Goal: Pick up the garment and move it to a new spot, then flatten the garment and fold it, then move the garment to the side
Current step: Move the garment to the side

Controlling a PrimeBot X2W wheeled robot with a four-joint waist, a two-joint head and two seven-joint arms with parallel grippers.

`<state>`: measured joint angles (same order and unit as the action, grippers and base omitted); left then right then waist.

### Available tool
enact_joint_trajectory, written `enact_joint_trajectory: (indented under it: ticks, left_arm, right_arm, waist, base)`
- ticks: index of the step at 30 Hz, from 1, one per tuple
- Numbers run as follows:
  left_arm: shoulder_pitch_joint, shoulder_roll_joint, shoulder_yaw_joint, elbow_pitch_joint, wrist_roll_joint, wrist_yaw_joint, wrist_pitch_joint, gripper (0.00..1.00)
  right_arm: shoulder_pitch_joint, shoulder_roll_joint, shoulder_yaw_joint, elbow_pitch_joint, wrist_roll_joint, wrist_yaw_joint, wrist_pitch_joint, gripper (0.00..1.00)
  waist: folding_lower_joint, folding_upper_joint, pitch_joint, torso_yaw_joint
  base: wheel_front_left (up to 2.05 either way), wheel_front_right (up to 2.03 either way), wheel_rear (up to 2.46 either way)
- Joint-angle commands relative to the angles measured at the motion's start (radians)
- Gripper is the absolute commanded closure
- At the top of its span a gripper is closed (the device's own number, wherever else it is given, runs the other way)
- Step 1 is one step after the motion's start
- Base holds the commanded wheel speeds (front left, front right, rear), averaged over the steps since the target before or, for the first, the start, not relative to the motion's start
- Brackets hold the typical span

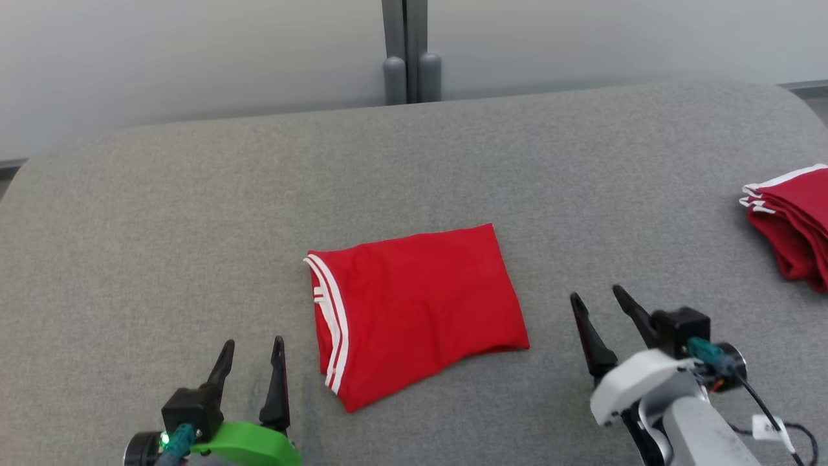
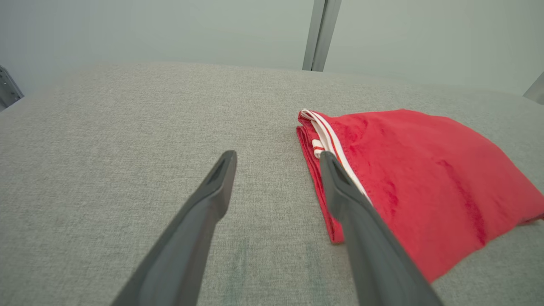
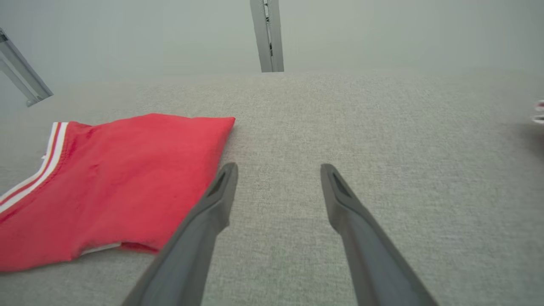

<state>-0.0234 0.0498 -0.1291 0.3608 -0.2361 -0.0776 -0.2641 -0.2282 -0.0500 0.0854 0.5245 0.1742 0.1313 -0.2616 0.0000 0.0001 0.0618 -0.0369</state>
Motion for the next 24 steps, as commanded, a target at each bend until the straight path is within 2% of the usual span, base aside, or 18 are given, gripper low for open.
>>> enact_joint_trajectory:
  ticks: [1,9,14,16,20,24]
  left_arm:
    - [-0.033,0.003,-0.004,-0.005,-0.002,-0.008,0.000,0.00]
    - [-0.101,0.003,-0.029,0.018,-0.011,-0.027,0.000,0.00]
    - [-0.117,0.003,-0.034,0.027,-0.012,-0.032,0.000,0.00]
    - [-0.117,0.003,-0.029,0.028,-0.009,-0.034,0.000,0.00]
    - [-0.100,0.003,-0.025,0.034,0.010,-0.038,0.000,0.00]
    - [-0.092,0.003,-0.029,0.027,0.027,-0.044,0.000,0.00]
  right_arm:
    - [-0.047,-0.002,0.028,0.013,-0.006,-0.001,-0.004,0.00]
    - [-0.273,-0.004,0.160,0.206,0.022,-0.001,0.005,0.00]
    - [-0.330,-0.004,0.228,0.342,0.050,-0.001,0.033,0.00]
    - [-0.334,-0.004,0.242,0.381,0.072,-0.001,0.032,1.00]
    - [-0.329,-0.008,0.222,0.431,0.078,-0.003,0.013,1.00]
    - [-0.318,-0.016,0.165,0.445,0.073,-0.006,0.002,1.00]
  waist:
    - [0.0000,-0.0001,0.050,0.037]
    - [0.0000,-0.0001,0.147,0.119]
    - [0.0000,-0.0001,0.170,0.139]
    - [0.0000,-0.0001,0.169,0.135]
    - [0.0000,-0.0001,0.149,0.081]
    - [0.0000,-0.0001,0.120,-0.028]
  base:
    - [0.00,0.00,0.00]
    - [0.00,0.00,0.00]
    - [0.00,0.00,0.00]
    - [0.00,0.00,0.00]
    - [0.00,0.00,0.00]
    - [0.00,0.00,0.00]
